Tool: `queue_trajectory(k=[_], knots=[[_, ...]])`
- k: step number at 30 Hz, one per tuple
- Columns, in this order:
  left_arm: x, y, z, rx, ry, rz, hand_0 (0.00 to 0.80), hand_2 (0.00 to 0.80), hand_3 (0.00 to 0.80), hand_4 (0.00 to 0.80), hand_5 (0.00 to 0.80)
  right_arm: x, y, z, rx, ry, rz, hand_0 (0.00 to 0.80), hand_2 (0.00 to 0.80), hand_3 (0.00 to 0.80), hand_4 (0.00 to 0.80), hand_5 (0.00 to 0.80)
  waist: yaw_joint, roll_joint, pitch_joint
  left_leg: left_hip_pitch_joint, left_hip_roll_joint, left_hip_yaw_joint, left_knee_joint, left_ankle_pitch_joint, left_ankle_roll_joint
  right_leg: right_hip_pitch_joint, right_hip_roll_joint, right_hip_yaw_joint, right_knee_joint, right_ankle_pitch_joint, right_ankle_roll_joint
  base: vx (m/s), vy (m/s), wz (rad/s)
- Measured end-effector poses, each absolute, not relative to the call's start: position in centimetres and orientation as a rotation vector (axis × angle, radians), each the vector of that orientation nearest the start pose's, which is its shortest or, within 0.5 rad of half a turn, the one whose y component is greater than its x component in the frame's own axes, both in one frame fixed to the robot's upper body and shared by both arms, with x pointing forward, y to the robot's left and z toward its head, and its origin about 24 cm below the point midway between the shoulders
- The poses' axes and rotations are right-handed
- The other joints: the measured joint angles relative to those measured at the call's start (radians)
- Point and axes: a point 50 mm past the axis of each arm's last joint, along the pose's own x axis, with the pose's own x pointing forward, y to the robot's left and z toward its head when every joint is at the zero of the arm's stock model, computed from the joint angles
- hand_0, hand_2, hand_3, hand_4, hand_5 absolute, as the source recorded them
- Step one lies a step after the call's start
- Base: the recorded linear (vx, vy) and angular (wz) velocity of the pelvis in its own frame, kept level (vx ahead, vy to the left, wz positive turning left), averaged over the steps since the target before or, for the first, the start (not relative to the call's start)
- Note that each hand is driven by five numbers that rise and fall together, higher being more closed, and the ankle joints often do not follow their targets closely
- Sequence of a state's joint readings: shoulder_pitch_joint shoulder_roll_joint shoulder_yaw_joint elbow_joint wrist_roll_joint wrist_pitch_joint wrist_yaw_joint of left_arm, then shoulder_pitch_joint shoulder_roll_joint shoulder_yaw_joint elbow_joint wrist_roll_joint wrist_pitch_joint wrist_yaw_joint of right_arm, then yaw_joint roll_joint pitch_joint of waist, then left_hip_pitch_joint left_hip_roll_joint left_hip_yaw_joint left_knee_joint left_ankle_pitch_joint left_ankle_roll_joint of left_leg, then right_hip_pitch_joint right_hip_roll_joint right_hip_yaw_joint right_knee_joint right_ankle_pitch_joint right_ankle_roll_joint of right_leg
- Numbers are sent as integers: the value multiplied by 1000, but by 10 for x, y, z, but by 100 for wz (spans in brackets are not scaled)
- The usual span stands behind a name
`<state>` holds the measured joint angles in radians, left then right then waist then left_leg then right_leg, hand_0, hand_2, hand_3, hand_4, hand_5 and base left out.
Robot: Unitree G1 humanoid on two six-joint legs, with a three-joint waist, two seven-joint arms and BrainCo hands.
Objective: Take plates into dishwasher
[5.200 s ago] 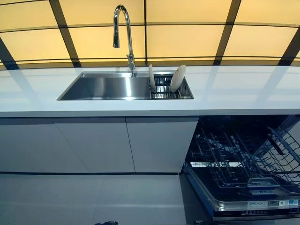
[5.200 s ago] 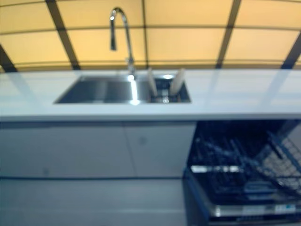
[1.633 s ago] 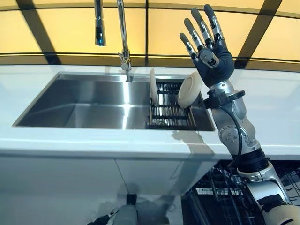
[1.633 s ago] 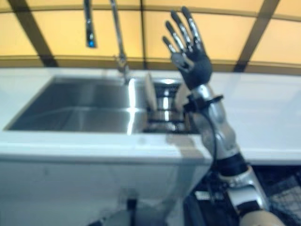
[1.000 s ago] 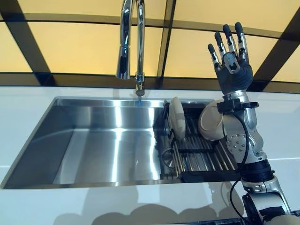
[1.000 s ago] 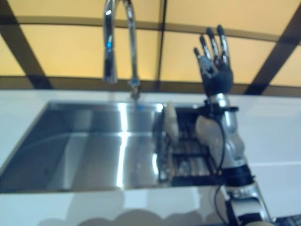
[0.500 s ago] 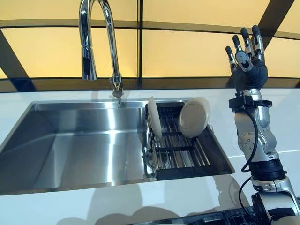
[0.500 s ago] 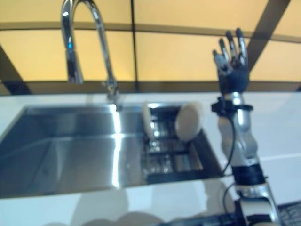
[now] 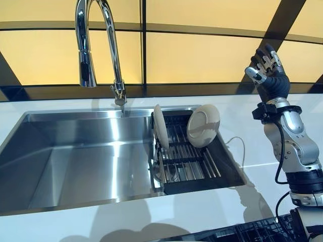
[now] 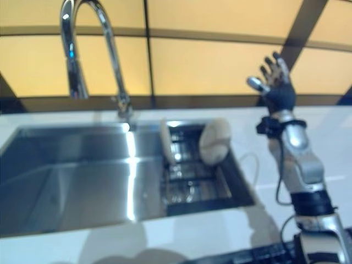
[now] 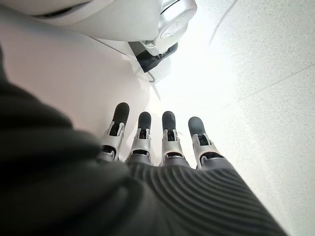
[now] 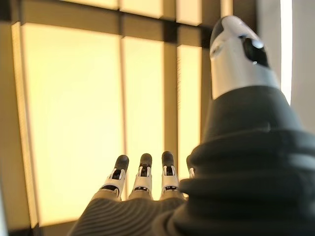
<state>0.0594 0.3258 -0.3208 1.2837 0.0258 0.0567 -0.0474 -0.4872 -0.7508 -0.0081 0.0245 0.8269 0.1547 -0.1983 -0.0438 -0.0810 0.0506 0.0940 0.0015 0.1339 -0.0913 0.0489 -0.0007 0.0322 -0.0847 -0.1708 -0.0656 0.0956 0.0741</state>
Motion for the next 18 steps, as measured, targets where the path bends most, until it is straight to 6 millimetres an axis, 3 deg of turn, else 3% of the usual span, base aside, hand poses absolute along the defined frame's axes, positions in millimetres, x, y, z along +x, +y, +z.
queue_trajectory(k=[9, 18], knots=[[43, 260, -163, 471, 1444, -111, 0, 0, 0, 0, 0, 331, -293, 192, 52, -58, -164, 0, 0, 0, 0, 0, 6, -7, -4, -1, 0, -1, 0, 0, 0, 1, 2, 0, -2, 0, 0, 3, -2, 0], [45, 260, -163, 477, 1450, -122, 0, 0, 0, 0, 0, 347, -303, 178, 100, 112, -180, 0, 0, 0, 0, 0, 14, -9, -3, -1, 1, -6, 0, -2, -2, 18, 2, -4, -19, 4, -4, 22, 0, 2]])
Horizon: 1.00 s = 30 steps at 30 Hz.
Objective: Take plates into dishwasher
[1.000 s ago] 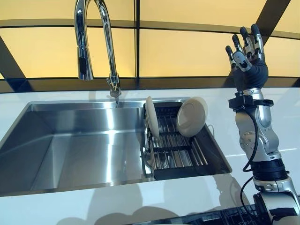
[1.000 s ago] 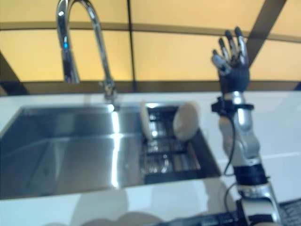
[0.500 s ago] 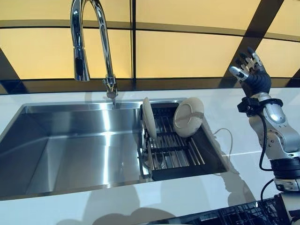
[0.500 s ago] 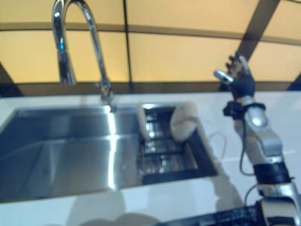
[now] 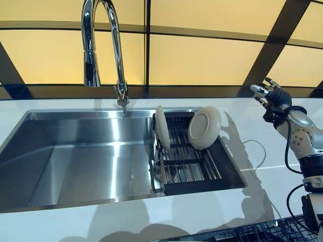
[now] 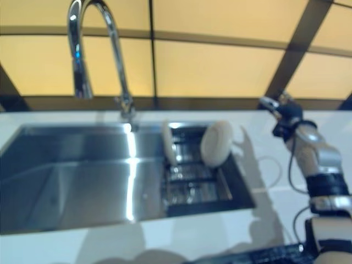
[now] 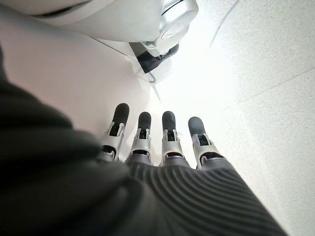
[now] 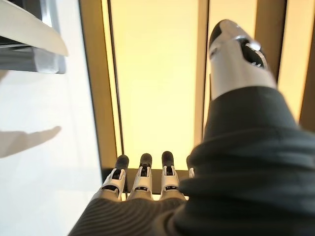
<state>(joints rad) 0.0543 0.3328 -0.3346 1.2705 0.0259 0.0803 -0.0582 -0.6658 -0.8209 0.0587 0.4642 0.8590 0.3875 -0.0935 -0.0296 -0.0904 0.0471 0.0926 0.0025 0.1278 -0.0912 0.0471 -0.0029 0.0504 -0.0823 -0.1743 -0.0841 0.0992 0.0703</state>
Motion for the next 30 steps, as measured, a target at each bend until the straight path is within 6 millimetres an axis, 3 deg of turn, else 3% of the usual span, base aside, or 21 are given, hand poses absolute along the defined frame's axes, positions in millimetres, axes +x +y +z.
queue_trajectory(k=[4, 15, 22, 30], knots=[[49, 259, -162, 485, 1439, -132, 0, 0, 0, 0, 0, 349, -310, 171, 96, 184, -192, 0, 0, 0, 0, 0, 22, -1, 1, 0, -1, -2, 0, 2, 1, 1, 0, -2, 0, 0, 0, 6, 1, 1], [53, 259, -162, 507, 1424, -156, 0, 0, 0, 0, 0, 354, -301, 165, 96, 290, -129, 0, 0, 0, 0, 0, 43, -1, 2, 1, -1, -11, 0, 0, 0, 8, 0, -10, -1, -3, -5, 11, 3, 2], [55, 259, -161, 504, 1417, -162, 0, 0, 0, 0, 0, 356, -288, 146, 105, 375, -97, 0, 0, 0, 0, 0, 46, -1, 2, 1, -2, -19, 0, 1, 1, 11, -1, -16, -1, -4, -7, 0, 4, 2], [57, 258, -161, 503, 1412, -165, 0, 0, 0, 0, 0, 355, -292, 137, 124, 439, -120, 0, 0, 0, 0, 0, 47, 6, 11, 1, -2, -23, 0, 2, -1, 14, 0, -24, -1, -7, -11, 3, 0, 1]])
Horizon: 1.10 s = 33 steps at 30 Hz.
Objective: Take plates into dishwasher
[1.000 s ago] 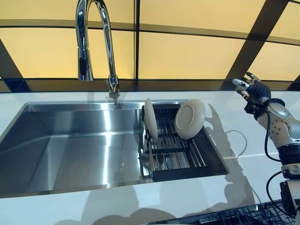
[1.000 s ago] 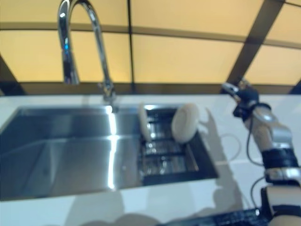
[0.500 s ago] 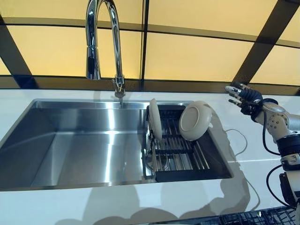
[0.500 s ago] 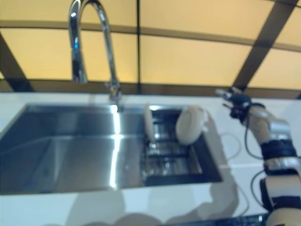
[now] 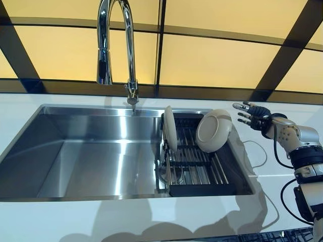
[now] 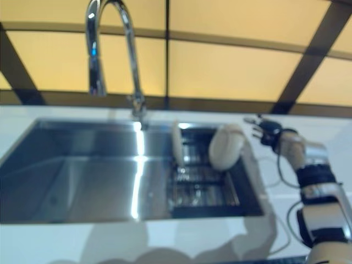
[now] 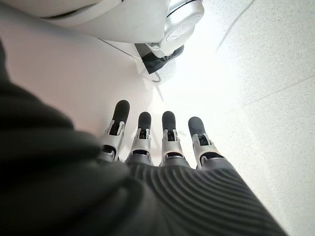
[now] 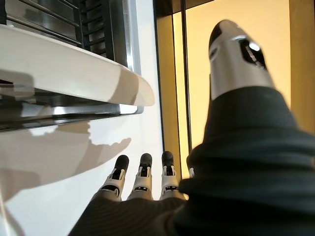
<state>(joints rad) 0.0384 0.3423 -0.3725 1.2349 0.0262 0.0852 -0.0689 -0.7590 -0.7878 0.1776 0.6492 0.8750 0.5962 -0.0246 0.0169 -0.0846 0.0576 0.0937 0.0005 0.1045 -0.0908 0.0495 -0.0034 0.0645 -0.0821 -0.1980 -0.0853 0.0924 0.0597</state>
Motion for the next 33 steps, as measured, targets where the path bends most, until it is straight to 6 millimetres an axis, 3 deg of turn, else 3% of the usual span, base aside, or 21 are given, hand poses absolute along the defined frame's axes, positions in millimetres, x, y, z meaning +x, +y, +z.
queue_trajectory(k=[15, 21, 33], knots=[[60, 257, -161, 517, 1406, -180, 0, 0, 0, 0, 0, 356, -306, 132, 127, 577, -130, 0, 0, 0, 0, 0, 4, 4, 7, -1, 0, -5, 0, -1, 1, 1, 0, -4, 0, -2, -3, 0, 0, 0], [66, 256, -161, 520, 1390, -183, 0, 0, 0, 0, 0, 350, -320, 131, 120, 614, -116, 0, 0, 0, 0, 0, 28, 5, 15, -1, 0, -6, 0, 1, -5, 2, 1, -5, 0, -3, -5, 0, 0, 0], [67, 257, -160, 522, 1386, -182, 0, 0, 0, 0, 0, 354, -314, 140, 90, 605, -57, 0, 0, 0, 0, 0, 28, 1, 20, -1, 1, -6, 0, 0, -5, 2, 2, -5, 0, -4, -6, 0, 0, 0]])
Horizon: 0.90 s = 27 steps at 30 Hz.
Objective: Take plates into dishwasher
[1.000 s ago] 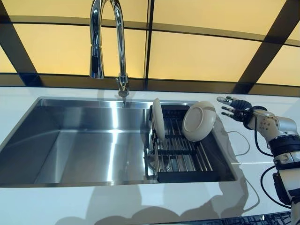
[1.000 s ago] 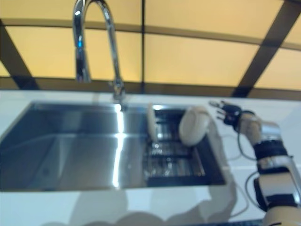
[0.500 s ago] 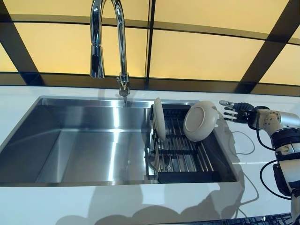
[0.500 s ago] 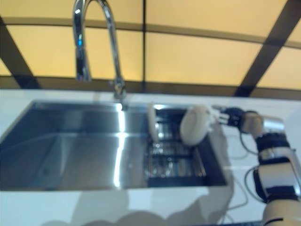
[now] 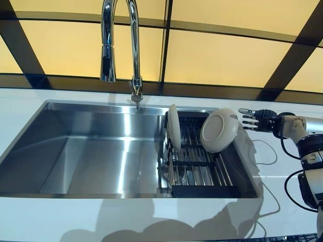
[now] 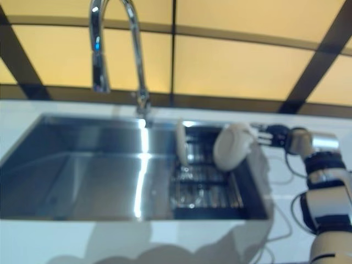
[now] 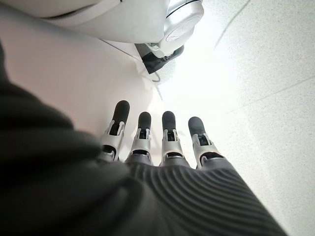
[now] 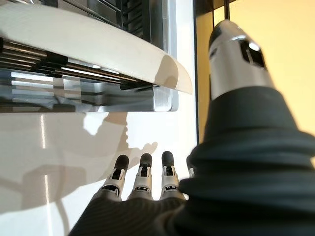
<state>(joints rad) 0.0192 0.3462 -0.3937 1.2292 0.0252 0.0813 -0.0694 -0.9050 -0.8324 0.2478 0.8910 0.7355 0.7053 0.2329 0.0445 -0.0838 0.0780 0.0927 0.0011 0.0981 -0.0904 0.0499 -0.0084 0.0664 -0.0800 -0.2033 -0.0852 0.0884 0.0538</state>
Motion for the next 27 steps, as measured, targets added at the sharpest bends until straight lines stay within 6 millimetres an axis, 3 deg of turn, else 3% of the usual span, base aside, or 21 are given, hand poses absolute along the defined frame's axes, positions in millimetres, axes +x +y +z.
queue_trajectory(k=[27], knots=[[67, 257, -160, 529, 1386, -187, 0, 0, 0, 0, 0, 357, -305, 144, 54, 613, 6, 0, 0, 0, 0, 0, 1, -3, 2, 0, 1, 1, 0, 0, 0, 0, 1, 0, 0, 0, 0, 0, 0, 0]])
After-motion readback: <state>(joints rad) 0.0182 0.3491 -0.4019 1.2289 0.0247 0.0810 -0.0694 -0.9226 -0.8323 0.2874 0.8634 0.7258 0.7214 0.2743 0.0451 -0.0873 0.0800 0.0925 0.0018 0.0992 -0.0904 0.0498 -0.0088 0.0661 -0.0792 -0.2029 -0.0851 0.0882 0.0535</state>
